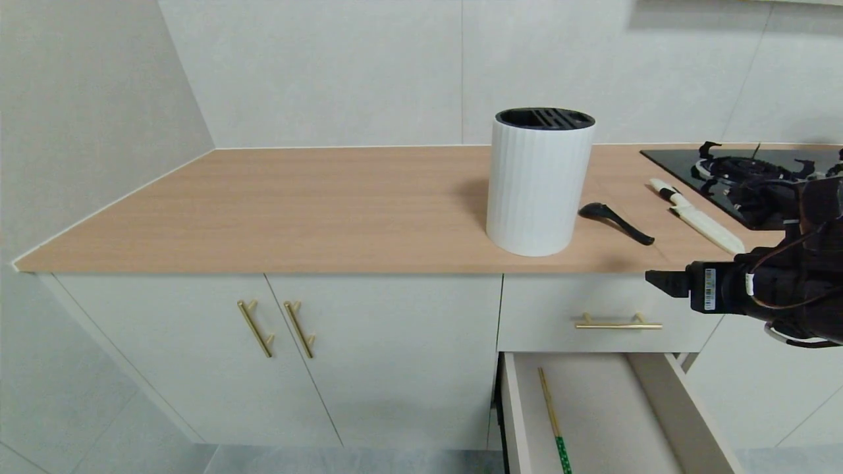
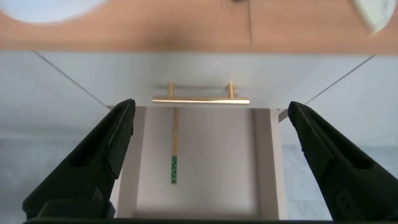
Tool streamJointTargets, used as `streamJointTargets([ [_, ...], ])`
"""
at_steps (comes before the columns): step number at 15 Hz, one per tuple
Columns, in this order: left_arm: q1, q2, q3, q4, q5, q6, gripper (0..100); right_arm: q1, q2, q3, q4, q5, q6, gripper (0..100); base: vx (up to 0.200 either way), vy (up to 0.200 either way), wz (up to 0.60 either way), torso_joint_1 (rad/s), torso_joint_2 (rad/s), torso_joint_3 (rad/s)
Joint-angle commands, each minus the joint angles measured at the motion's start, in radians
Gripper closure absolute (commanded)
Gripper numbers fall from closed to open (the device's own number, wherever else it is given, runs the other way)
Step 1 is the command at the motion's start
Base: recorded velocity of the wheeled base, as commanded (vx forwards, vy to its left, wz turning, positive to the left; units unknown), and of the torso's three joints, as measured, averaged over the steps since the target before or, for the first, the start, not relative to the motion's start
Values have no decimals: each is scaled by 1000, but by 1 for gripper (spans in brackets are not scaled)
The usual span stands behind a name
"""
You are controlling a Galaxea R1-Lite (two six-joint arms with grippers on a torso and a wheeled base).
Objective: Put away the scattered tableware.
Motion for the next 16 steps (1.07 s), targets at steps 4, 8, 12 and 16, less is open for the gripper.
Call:
streamJointTargets([
  [4, 0, 0, 0, 0, 1, -1, 0, 0, 5, 3, 0, 1, -17, 0, 0, 0, 0, 215, -492, -278],
  [8, 0, 0, 0, 0, 1, -1, 0, -33, 74, -38, -63, 14, -32, 0, 0, 0, 0, 181, -409, -228],
  [12, 0, 0, 0, 0, 1, -1, 0, -159, 245, -135, -286, 189, -167, 0, 0, 0, 0, 26, -49, -30],
  [16, 0, 0, 0, 0, 1, -1, 0, -221, 401, -195, -487, 331, -210, 0, 0, 0, 0, 0, 0, 0],
])
